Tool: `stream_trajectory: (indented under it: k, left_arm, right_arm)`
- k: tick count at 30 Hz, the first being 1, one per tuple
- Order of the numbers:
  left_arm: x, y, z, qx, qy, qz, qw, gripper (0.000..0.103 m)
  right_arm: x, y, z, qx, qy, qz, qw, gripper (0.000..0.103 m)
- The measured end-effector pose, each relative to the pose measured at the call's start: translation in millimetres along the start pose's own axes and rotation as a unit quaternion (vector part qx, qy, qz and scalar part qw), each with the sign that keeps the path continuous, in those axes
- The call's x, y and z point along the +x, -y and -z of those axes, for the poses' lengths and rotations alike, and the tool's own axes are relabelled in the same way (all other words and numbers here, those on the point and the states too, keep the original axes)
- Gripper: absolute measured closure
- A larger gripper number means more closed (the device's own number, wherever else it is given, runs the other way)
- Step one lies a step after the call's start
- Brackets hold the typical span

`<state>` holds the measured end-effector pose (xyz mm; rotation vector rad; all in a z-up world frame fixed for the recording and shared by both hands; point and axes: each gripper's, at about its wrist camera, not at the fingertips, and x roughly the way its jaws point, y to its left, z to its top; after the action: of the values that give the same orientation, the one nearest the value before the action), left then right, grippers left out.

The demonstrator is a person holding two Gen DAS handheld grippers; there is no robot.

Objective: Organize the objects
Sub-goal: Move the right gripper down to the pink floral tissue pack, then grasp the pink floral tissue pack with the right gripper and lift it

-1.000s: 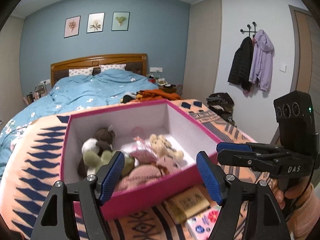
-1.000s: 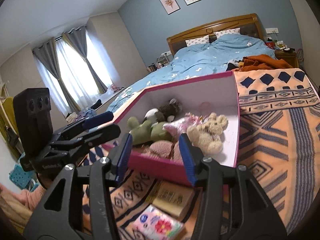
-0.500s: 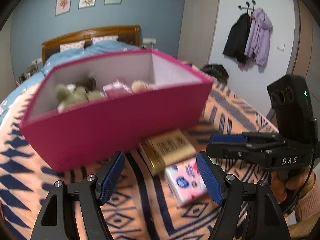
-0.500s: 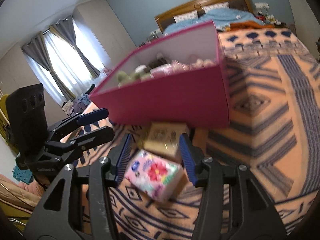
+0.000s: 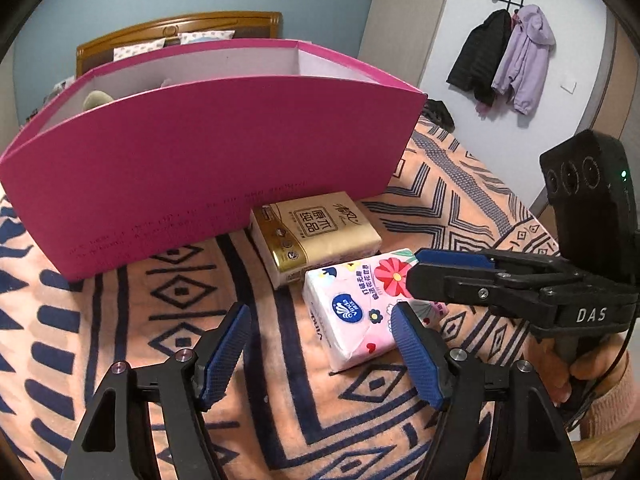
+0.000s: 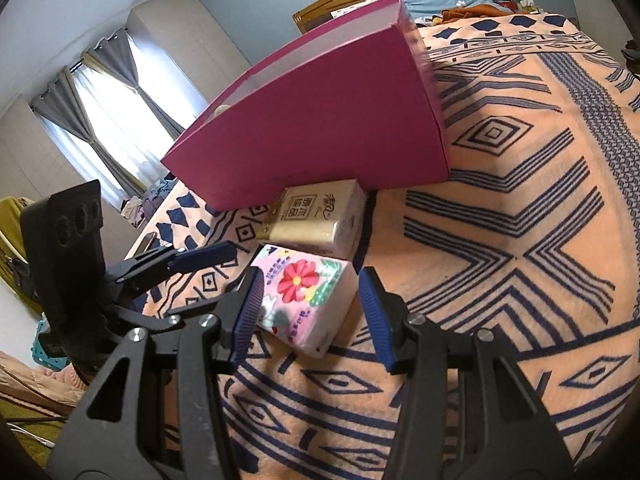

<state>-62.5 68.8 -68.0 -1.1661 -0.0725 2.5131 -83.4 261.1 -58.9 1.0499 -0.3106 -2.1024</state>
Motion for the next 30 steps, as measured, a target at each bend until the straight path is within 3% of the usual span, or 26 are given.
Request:
stream_trajectory:
  k: [13, 30]
  left_arm:
    - [2, -1, -1, -0.015, -0.014, 0.048, 0.9986, 0.053]
    - [2, 1, 2, -0.017, -0.026, 0.053, 0.9981, 0.056]
  right_arm:
    - [8, 2, 1, 0.009, -0.015, -0.004, 1.0, 0.052]
    - [10, 4, 2, 0.011, -0.031, -0.006, 0.999, 0.052]
